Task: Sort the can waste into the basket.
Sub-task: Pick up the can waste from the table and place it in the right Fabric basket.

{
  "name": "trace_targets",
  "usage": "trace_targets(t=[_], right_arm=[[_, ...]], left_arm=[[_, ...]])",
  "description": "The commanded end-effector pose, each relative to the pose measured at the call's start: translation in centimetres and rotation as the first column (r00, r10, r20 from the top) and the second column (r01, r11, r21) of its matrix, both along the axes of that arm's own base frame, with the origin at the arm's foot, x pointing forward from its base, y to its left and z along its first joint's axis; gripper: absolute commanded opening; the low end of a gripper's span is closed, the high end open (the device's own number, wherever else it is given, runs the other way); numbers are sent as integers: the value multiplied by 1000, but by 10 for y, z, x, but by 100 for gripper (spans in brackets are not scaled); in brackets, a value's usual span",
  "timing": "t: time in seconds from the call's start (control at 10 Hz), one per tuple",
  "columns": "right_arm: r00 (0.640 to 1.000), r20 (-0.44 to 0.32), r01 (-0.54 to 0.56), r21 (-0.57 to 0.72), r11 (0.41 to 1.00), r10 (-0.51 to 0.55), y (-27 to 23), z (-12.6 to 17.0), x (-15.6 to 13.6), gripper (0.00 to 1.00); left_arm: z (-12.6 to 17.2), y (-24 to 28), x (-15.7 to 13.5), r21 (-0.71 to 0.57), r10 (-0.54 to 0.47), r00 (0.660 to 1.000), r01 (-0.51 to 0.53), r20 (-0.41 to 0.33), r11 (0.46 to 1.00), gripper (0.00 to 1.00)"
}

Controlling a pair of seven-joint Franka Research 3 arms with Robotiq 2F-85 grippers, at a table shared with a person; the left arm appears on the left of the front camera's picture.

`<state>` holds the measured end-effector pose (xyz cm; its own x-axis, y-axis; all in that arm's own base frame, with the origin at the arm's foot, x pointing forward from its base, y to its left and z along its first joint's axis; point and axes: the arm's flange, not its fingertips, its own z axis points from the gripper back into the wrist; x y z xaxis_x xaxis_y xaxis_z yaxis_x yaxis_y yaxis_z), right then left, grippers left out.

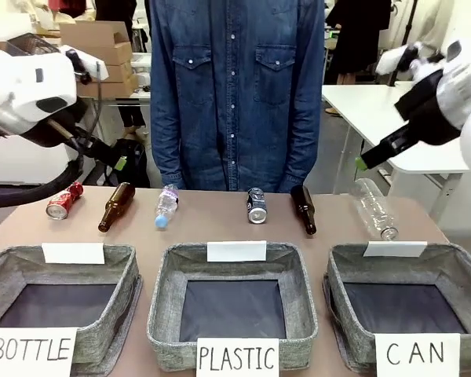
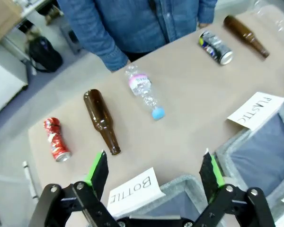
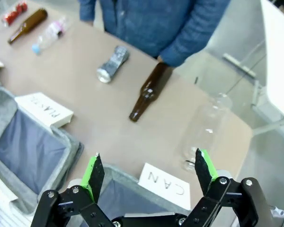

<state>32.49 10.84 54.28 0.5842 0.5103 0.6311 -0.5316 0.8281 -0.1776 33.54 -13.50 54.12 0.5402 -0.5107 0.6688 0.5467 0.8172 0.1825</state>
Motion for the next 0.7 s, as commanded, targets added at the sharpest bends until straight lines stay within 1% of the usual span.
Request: trace_targets(t=[0.0, 0.1, 0.2, 0.3, 0.4, 0.5, 0.6], right_arm=[[992, -90, -82, 110, 991, 92, 12, -27, 13, 100], [985, -139, -61, 274, 960, 103, -11, -29, 9, 100], [963, -183, -76, 525, 847, 199, -47, -34, 0, 100], [950, -195, -1, 779, 627, 244, -94, -44, -4, 100], [940, -232, 114, 905, 410, 252, -134, -50, -4, 100], [920, -322, 253, 923, 290, 224, -161, -53, -6, 100], [900, -375, 334, 921, 200, 224, -181, -53, -7, 100]], left_arm=[[3, 7, 3, -11, -59, 995, 58, -85, 998, 100], [11, 34, 1, -169, -155, 964, 119, -216, 978, 100], [17, 69, -2, -368, -300, 897, 173, -324, 914, 100], [13, 113, -1, -585, -396, 833, 111, -386, 804, 100], [-1, 143, 8, -698, -392, 821, -11, -416, 716, 100], [-19, 169, 14, -810, -426, 820, -75, -383, 582, 100], [-33, 189, 16, -885, -463, 824, -96, -328, 455, 100]])
